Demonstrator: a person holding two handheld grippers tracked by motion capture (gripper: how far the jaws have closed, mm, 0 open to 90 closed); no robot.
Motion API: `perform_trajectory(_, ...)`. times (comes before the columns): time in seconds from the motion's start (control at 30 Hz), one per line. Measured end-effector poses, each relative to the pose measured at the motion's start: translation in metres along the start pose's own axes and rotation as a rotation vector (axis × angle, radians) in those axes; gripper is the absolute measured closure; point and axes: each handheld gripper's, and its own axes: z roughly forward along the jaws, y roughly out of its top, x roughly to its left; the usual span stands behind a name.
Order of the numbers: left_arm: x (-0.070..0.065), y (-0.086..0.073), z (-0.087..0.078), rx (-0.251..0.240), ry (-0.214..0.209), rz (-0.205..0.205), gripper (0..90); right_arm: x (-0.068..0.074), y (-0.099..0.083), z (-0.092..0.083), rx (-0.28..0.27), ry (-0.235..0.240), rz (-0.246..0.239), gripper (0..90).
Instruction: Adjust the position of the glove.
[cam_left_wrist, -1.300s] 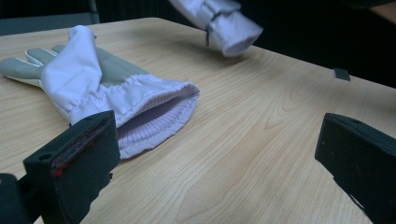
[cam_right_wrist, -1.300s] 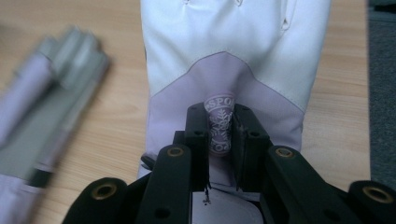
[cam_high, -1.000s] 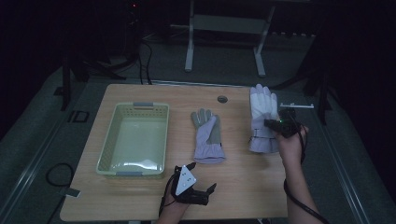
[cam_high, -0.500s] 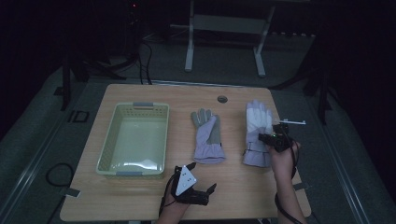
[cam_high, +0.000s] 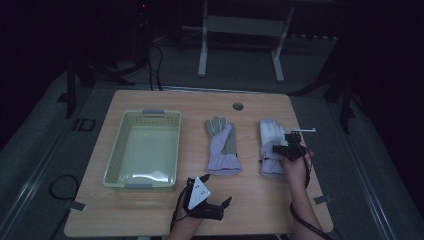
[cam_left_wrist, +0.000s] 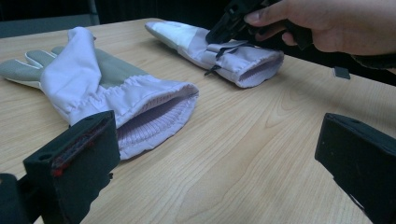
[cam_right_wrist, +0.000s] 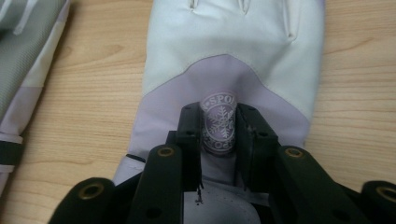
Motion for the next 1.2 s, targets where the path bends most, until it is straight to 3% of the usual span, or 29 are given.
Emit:
perform_trajectory(0.07,0.0,0.0,0.0,-0.001,0.0,-0.003,0.2,0.0,0.001,0.003,0.003,0.0,-0.019,68.4)
perform_trajectory(0.23,0.0,0.0,0.0,0.0,0.0,-0.003,0.2,-0.002,0.003,0.002,0.012,0.018,-0.014,64.3)
perform_trajectory(0.37,0.0,0.0,0.0,-0.004,-0.008,-0.002,0.2,-0.007,0.012,-0.011,-0.015,0.078,-0.025,59.9)
perform_trajectory(0.43,0.0,0.0,0.0,-0.003,-0.008,0.001,0.2,-0.01,0.016,-0.016,-0.022,0.108,-0.065,55.4)
perform_trajectory(0.47,0.0,0.0,0.0,-0.003,-0.008,0.001,0.2,-0.01,0.016,-0.016,-0.022,0.108,-0.065,55.4)
perform_trajectory(0.57,0.0,0.0,0.0,-0.003,-0.008,-0.003,0.2,-0.014,0.02,-0.023,-0.018,0.105,-0.166,52.5)
perform_trajectory(0.7,0.0,0.0,0.0,0.002,-0.008,-0.002,0.2,-0.016,0.024,-0.026,0.001,0.083,-0.252,51.1)
perform_trajectory(0.8,0.0,0.0,0.001,0.007,-0.009,0.0,0.2,-0.015,0.022,-0.017,0.034,0.104,-0.254,50.3)
perform_trajectory(1.0,-0.001,0.0,0.001,0.006,-0.006,0.006,0.2,-0.014,0.015,-0.002,0.068,0.089,-0.248,52.7)
perform_trajectory(1.2,-0.001,0.0,0.001,0.005,-0.006,0.008,0.2,-0.008,0.005,0.008,0.091,0.05,-0.309,47.9)
